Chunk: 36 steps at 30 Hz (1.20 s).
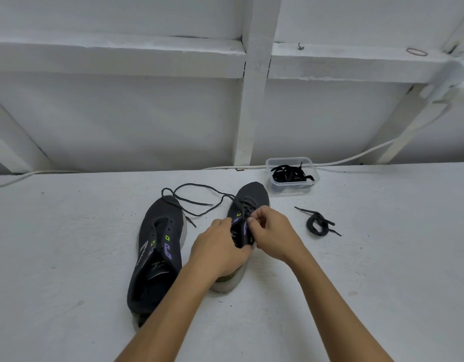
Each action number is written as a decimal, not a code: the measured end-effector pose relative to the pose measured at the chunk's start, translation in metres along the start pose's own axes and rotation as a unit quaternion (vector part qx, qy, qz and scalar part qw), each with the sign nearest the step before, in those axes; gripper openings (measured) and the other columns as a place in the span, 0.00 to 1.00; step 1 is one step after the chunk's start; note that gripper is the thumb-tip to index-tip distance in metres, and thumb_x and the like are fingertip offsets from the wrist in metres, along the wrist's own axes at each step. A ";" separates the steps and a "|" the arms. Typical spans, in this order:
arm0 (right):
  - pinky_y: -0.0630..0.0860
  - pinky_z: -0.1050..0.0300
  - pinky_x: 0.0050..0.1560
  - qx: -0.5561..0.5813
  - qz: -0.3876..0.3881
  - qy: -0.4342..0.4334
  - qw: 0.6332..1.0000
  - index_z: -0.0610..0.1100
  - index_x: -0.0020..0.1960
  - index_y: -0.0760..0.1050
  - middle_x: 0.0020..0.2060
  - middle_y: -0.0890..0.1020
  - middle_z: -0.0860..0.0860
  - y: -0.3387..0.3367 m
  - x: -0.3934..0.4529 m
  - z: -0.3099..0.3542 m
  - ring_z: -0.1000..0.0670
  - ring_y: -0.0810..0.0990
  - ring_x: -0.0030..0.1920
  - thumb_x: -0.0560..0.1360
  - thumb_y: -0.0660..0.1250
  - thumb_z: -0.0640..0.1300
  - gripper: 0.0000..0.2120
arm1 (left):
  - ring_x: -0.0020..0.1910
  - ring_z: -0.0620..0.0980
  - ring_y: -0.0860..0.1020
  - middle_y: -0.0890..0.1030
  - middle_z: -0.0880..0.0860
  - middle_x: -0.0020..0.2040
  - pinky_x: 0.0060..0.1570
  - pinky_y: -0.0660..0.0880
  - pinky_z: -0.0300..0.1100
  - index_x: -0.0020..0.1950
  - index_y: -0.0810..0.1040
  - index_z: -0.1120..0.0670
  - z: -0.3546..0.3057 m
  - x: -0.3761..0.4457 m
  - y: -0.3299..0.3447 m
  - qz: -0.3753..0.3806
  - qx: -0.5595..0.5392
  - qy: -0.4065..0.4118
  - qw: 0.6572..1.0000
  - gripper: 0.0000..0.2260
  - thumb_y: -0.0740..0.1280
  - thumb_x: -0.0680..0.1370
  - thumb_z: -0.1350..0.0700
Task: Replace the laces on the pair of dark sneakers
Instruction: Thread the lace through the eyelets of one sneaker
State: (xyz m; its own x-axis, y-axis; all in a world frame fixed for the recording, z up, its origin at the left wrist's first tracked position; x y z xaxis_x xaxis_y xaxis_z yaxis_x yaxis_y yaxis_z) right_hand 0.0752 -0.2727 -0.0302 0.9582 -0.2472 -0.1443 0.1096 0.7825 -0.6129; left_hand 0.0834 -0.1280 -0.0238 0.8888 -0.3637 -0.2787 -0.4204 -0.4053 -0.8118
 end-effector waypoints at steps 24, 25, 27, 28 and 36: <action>0.79 0.53 0.41 0.102 -0.022 0.003 0.995 0.48 0.43 0.81 0.35 0.84 0.53 0.002 -0.006 -0.008 0.55 0.80 0.35 0.79 0.69 0.44 0.06 | 0.60 0.52 0.75 0.73 0.49 0.64 0.55 0.72 0.44 0.69 0.69 0.48 0.001 0.000 0.000 -0.012 -0.023 0.005 1.000 0.23 0.64 0.78 0.39; 0.79 0.53 0.41 0.095 -0.062 -0.006 0.994 0.48 0.43 0.79 0.35 0.83 0.52 -0.008 -0.003 -0.006 0.55 0.80 0.35 0.80 0.68 0.43 0.07 | 0.60 0.52 0.75 0.73 0.49 0.64 0.55 0.71 0.43 0.69 0.69 0.48 0.002 -0.001 0.001 -0.012 -0.023 0.004 1.000 0.23 0.64 0.78 0.39; 0.81 0.51 0.40 0.138 -0.168 0.009 0.976 0.48 0.46 0.77 0.38 0.83 0.51 -0.036 -0.002 -0.010 0.56 0.81 0.34 0.81 0.65 0.43 0.06 | 0.61 0.52 0.75 0.72 0.48 0.66 0.54 0.70 0.43 0.72 0.67 0.48 0.002 -0.001 0.002 -0.009 -0.026 0.002 1.000 0.25 0.63 0.78 0.39; 0.83 0.52 0.39 0.180 -0.203 0.032 0.962 0.48 0.47 0.77 0.41 0.83 0.50 -0.046 -0.002 -0.015 0.57 0.82 0.35 0.82 0.64 0.44 0.06 | 0.62 0.52 0.74 0.71 0.48 0.67 0.55 0.70 0.43 0.73 0.66 0.49 0.003 -0.001 0.003 -0.007 -0.028 0.001 1.000 0.26 0.63 0.78 0.39; 0.79 0.62 0.34 0.205 0.018 0.090 0.974 0.45 0.44 0.82 0.36 0.85 0.51 0.015 -0.012 -0.022 0.55 0.82 0.35 0.77 0.73 0.48 0.06 | 0.60 0.53 0.75 0.73 0.49 0.64 0.55 0.72 0.44 0.69 0.69 0.48 0.002 0.000 0.001 -0.009 -0.024 0.000 1.000 0.23 0.64 0.78 0.39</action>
State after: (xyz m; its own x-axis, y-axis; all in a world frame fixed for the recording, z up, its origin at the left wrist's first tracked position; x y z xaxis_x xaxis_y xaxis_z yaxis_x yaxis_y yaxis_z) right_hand 0.0599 -0.2708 -0.0547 0.9058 -0.2832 -0.3152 0.2094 0.9458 -0.2481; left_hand 0.0833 -0.1269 -0.0251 0.8964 -0.3566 -0.2634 -0.4124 -0.4525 -0.7907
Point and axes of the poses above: each hand's wrist, its own x-axis towards the middle knuckle, its own y-axis out of the palm, z = x × y, the point moved 10 cm from there along x, towards the middle knuckle
